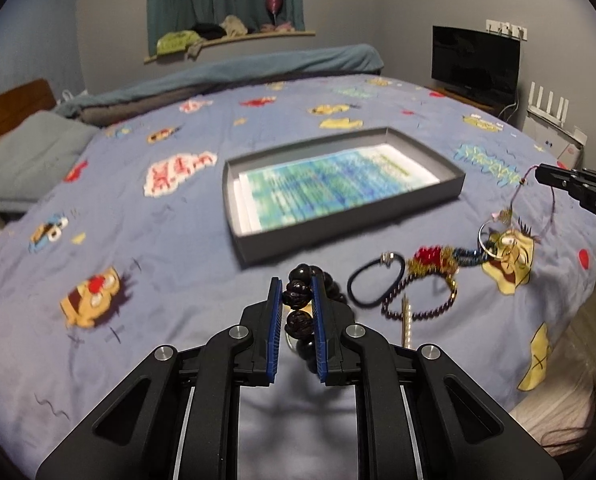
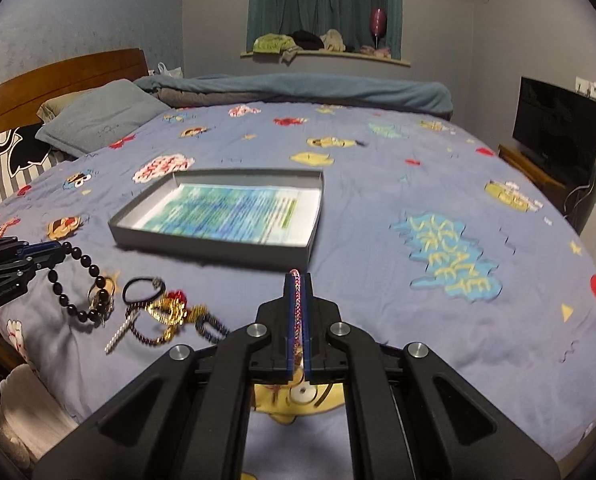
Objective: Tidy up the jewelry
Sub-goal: 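Grasp the black bead bracelet with the left gripper while the right gripper lifts the pink bracelet, then carry both bracelets into the gray tray and open both grippers to release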
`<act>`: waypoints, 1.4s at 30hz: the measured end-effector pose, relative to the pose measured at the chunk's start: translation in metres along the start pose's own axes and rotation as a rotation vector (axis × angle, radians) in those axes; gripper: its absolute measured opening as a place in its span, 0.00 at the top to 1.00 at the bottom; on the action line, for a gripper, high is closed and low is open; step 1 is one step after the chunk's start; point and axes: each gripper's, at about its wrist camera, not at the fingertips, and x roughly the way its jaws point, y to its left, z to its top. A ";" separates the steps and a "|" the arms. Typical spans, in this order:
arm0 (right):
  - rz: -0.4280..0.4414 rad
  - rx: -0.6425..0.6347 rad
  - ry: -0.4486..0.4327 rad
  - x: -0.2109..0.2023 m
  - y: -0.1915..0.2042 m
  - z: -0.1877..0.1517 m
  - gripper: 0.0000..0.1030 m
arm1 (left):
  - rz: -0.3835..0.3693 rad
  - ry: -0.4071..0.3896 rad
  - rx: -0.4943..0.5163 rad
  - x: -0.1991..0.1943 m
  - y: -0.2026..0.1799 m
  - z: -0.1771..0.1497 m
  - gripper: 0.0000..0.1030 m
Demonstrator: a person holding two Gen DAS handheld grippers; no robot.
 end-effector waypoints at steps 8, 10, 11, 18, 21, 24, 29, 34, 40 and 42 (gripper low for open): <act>-0.022 -0.015 -0.040 -0.002 -0.005 0.022 0.98 | 0.016 -0.058 0.003 -0.013 0.011 0.023 0.85; -0.026 -0.031 -0.051 0.000 -0.004 0.030 0.98 | 0.009 -0.056 -0.009 -0.011 0.016 0.030 0.85; -0.030 -0.041 -0.057 0.002 -0.003 0.034 0.98 | 0.005 -0.055 -0.013 -0.009 0.018 0.035 0.85; -0.039 -0.086 -0.085 0.027 0.007 0.070 0.98 | 0.030 -0.064 0.022 0.011 0.026 0.070 0.85; -0.036 -0.089 -0.097 0.044 0.010 0.090 0.98 | 0.053 -0.069 0.040 0.025 0.030 0.089 0.85; -0.028 -0.084 -0.097 0.064 0.013 0.110 0.98 | 0.069 -0.062 0.043 0.044 0.036 0.110 0.85; -0.044 -0.095 -0.104 0.099 0.023 0.136 0.98 | 0.069 -0.043 0.037 0.075 0.042 0.137 0.85; -0.042 -0.085 -0.091 0.131 0.031 0.146 0.98 | 0.062 -0.031 0.068 0.105 0.034 0.155 0.85; -0.020 -0.048 -0.035 0.171 0.034 0.142 0.98 | 0.009 -0.015 0.050 0.134 0.032 0.164 0.85; -0.022 -0.044 -0.009 0.185 0.034 0.138 0.98 | 0.011 0.006 0.054 0.148 0.031 0.163 0.85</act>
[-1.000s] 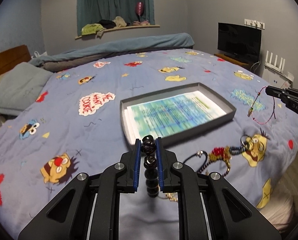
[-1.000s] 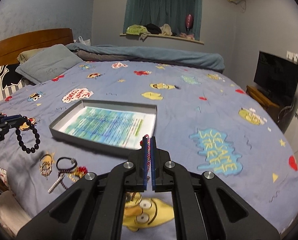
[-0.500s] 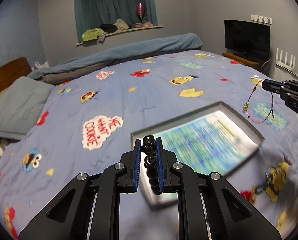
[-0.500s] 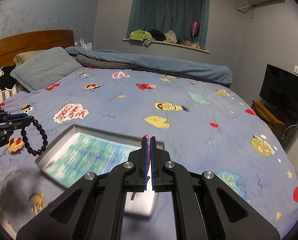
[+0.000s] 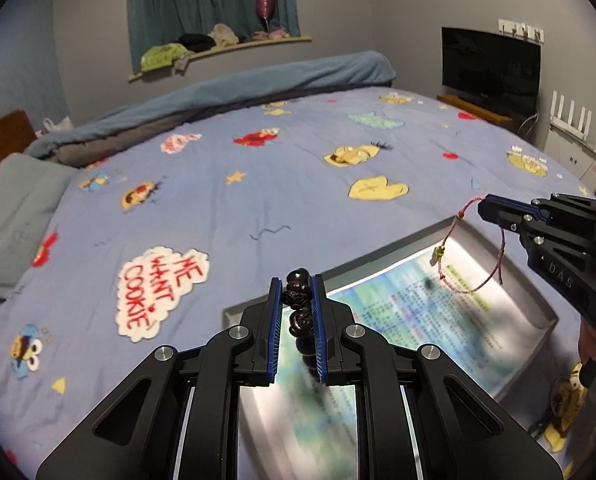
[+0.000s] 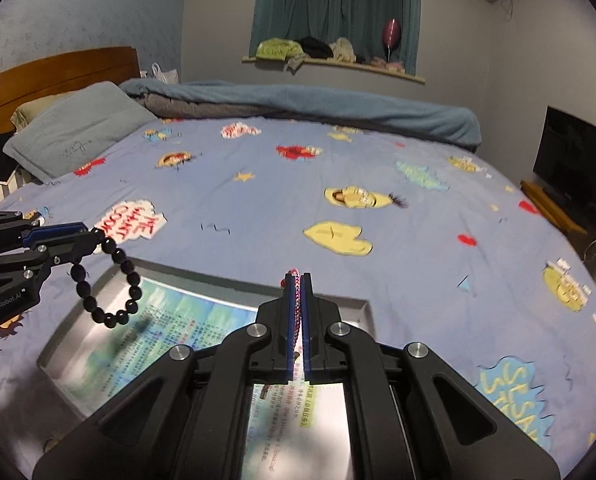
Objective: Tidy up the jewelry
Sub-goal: 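Carry both bracelets into the gray tray and open both grippers to release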
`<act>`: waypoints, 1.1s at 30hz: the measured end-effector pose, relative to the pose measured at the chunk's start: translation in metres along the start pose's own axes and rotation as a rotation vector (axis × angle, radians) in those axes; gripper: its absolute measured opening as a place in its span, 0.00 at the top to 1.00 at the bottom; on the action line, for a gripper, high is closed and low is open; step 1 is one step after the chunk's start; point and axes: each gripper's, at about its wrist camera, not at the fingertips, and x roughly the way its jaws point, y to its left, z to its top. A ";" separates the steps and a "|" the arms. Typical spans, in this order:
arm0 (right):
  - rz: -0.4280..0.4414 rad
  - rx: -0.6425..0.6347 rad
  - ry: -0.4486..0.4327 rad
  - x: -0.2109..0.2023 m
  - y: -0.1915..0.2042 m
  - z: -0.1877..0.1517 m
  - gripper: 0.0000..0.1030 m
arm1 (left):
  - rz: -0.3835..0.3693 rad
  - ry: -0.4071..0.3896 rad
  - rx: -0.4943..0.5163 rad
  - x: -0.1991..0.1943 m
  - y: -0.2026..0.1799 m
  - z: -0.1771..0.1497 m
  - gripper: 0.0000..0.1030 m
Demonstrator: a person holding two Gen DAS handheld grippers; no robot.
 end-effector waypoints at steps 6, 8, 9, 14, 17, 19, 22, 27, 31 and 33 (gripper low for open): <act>-0.028 0.012 0.081 0.025 -0.005 -0.015 0.98 | 0.052 0.093 -0.028 0.034 0.012 -0.021 0.85; -0.038 0.007 0.091 0.028 -0.007 -0.018 0.98 | 0.058 0.105 -0.047 0.039 0.018 -0.024 0.85; -0.042 0.006 0.103 0.031 -0.008 -0.019 0.98 | 0.063 0.112 -0.053 0.041 0.021 -0.026 0.85; -0.056 0.011 0.152 0.045 -0.011 -0.027 0.98 | 0.086 0.141 -0.065 0.051 0.027 -0.031 0.85; -0.046 0.031 0.196 0.054 -0.015 -0.033 0.98 | 0.094 0.158 -0.051 0.056 0.026 -0.034 0.85; -0.047 0.028 0.203 0.054 -0.016 -0.035 0.98 | 0.095 0.170 -0.045 0.060 0.026 -0.036 0.85; -0.046 0.021 0.201 0.052 -0.015 -0.034 0.98 | 0.092 0.182 -0.048 0.063 0.026 -0.039 0.85; -0.043 0.003 0.200 0.050 -0.010 -0.034 0.97 | 0.085 0.200 -0.052 0.065 0.026 -0.041 0.84; -0.034 0.021 0.198 0.047 -0.012 -0.034 0.81 | 0.076 0.179 -0.050 0.059 0.023 -0.040 0.66; -0.029 0.024 0.196 0.045 -0.011 -0.034 0.80 | 0.080 0.176 -0.037 0.056 0.019 -0.039 0.66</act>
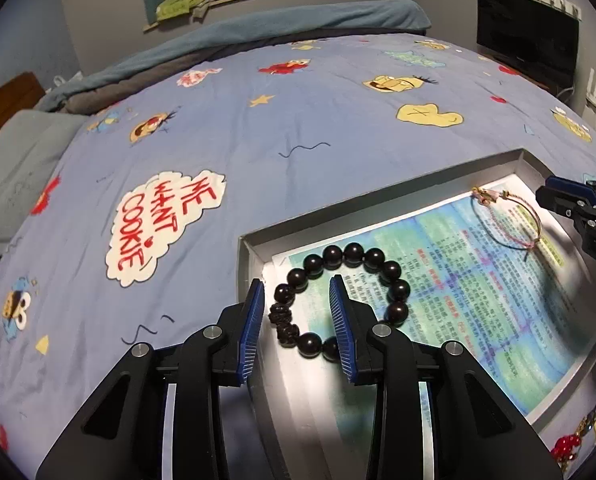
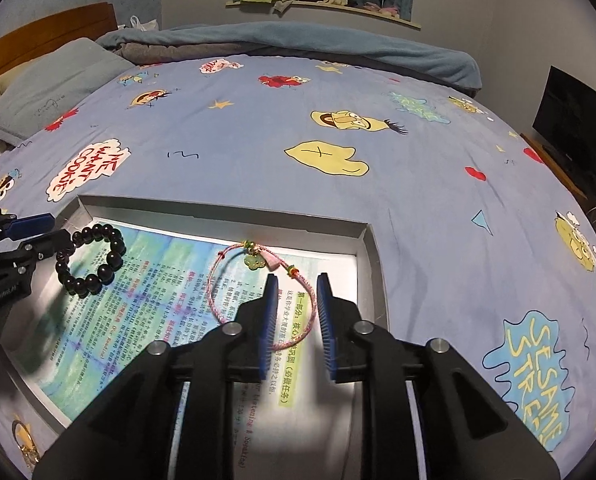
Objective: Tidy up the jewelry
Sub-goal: 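Carry both bracelets into the gray tray and open both grippers to release, then withdraw both open grippers from the tray back toward the jewelry pile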
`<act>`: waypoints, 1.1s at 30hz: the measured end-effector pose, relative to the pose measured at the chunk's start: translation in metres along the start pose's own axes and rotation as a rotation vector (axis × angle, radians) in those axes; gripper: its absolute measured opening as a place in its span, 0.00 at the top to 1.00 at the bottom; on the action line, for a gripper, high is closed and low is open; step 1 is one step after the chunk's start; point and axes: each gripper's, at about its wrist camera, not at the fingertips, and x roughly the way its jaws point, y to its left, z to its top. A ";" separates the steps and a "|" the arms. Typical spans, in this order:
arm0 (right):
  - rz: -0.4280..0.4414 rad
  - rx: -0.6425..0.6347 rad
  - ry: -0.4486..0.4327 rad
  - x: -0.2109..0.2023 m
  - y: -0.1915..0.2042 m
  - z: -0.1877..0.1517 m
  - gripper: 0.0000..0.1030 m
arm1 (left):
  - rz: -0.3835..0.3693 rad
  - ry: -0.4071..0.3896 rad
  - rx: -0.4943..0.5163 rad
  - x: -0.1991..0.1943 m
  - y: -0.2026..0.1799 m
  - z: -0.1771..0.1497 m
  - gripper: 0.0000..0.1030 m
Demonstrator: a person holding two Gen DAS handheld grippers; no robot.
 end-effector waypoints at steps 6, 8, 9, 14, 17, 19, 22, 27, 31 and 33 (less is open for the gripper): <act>0.018 0.010 -0.033 -0.017 0.001 0.001 0.63 | 0.009 -0.028 -0.004 -0.016 -0.002 0.000 0.50; 0.024 0.020 -0.047 -0.025 -0.001 0.002 0.55 | 0.013 -0.034 -0.011 -0.022 -0.001 0.000 0.45; 0.025 0.025 -0.052 -0.028 -0.002 0.002 0.52 | 0.014 -0.041 -0.016 -0.025 -0.001 0.000 0.42; 0.029 0.033 -0.073 -0.045 -0.005 0.002 0.42 | 0.022 -0.064 -0.023 -0.042 -0.001 -0.001 0.30; 0.029 0.042 -0.080 -0.055 -0.007 0.001 0.33 | 0.030 -0.084 -0.031 -0.053 -0.001 -0.002 0.23; 0.028 0.046 -0.087 -0.061 -0.008 -0.001 0.27 | 0.031 -0.097 -0.042 -0.060 0.000 -0.002 0.19; 0.023 0.060 -0.105 -0.073 -0.012 -0.003 0.14 | 0.034 -0.128 -0.071 -0.075 0.005 -0.005 0.12; 0.012 0.075 -0.132 -0.094 -0.018 -0.009 0.06 | 0.039 -0.156 -0.095 -0.095 0.010 -0.012 0.08; -0.015 0.077 -0.139 -0.109 -0.021 -0.013 0.06 | 0.044 -0.182 -0.106 -0.110 0.013 -0.019 0.07; -0.022 0.077 -0.151 -0.119 -0.023 -0.016 0.06 | 0.038 -0.188 -0.117 -0.117 0.014 -0.023 0.07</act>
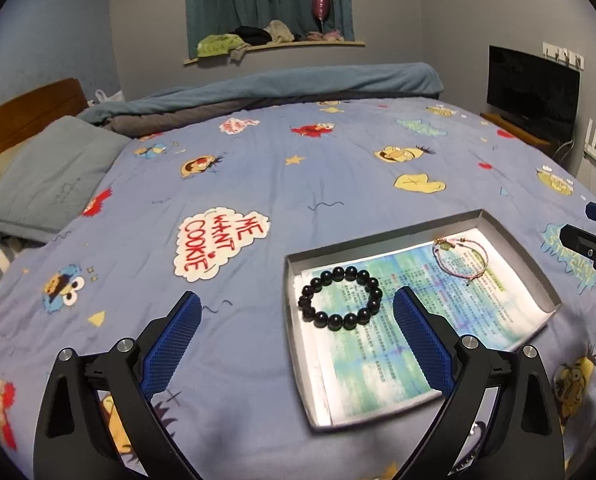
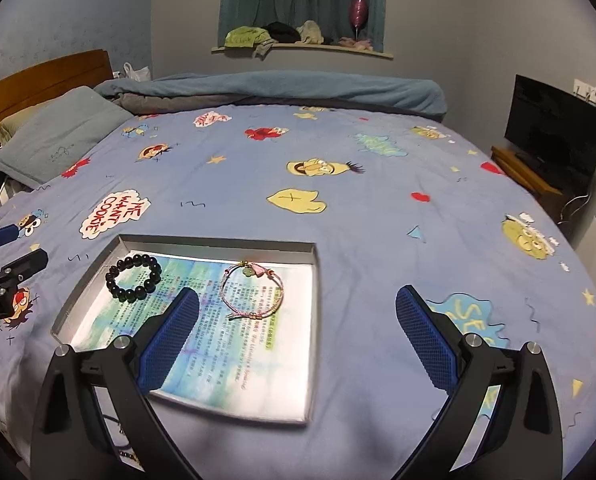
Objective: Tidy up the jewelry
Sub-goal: 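Withdraw both open grippers from the tray back toward the jewelry pile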
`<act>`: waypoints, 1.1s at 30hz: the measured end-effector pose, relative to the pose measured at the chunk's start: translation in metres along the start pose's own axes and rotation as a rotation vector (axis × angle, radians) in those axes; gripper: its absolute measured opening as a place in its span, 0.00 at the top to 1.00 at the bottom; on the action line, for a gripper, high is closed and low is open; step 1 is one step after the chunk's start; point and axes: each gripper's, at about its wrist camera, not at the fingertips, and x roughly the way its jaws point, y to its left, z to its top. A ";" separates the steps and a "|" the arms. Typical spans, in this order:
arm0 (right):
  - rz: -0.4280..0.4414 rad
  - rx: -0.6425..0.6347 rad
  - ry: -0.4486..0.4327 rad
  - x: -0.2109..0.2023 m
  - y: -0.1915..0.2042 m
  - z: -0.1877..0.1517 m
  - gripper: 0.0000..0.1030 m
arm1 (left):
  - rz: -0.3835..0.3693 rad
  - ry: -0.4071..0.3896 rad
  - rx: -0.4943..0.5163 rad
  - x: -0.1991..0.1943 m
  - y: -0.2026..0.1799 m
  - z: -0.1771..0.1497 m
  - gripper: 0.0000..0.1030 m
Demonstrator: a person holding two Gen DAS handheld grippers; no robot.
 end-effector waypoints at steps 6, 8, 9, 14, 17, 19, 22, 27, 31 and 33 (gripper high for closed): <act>0.006 -0.007 -0.023 -0.025 -0.002 -0.003 0.05 | 0.002 0.000 -0.010 -0.020 0.006 -0.007 0.07; 0.010 -0.008 -0.031 -0.034 -0.003 -0.005 0.05 | 0.002 0.002 -0.007 -0.026 0.007 -0.011 0.07; 0.013 -0.007 -0.034 -0.038 -0.003 -0.005 0.05 | 0.002 0.007 -0.002 -0.029 0.007 -0.013 0.07; 0.024 -0.016 -0.043 -0.053 -0.003 -0.011 0.05 | -0.006 0.008 0.022 -0.048 0.004 -0.025 0.07; 0.028 -0.012 -0.050 -0.062 -0.004 -0.014 0.05 | -0.013 0.003 0.027 -0.057 0.003 -0.032 0.07; 0.035 -0.004 -0.054 -0.067 -0.005 -0.017 0.05 | -0.015 0.001 0.024 -0.065 0.003 -0.036 0.07; 0.048 0.007 -0.061 -0.075 -0.006 -0.022 0.05 | -0.029 -0.007 0.016 -0.073 0.003 -0.040 0.07; 0.068 0.032 -0.059 -0.085 -0.010 -0.037 0.05 | -0.014 -0.030 0.008 -0.084 0.001 -0.054 0.07; 0.064 0.020 -0.045 -0.087 -0.012 -0.049 0.05 | -0.001 -0.040 0.005 -0.091 0.001 -0.063 0.07; 0.044 0.004 -0.043 -0.087 -0.013 -0.055 0.05 | 0.013 -0.052 0.012 -0.093 -0.002 -0.068 0.07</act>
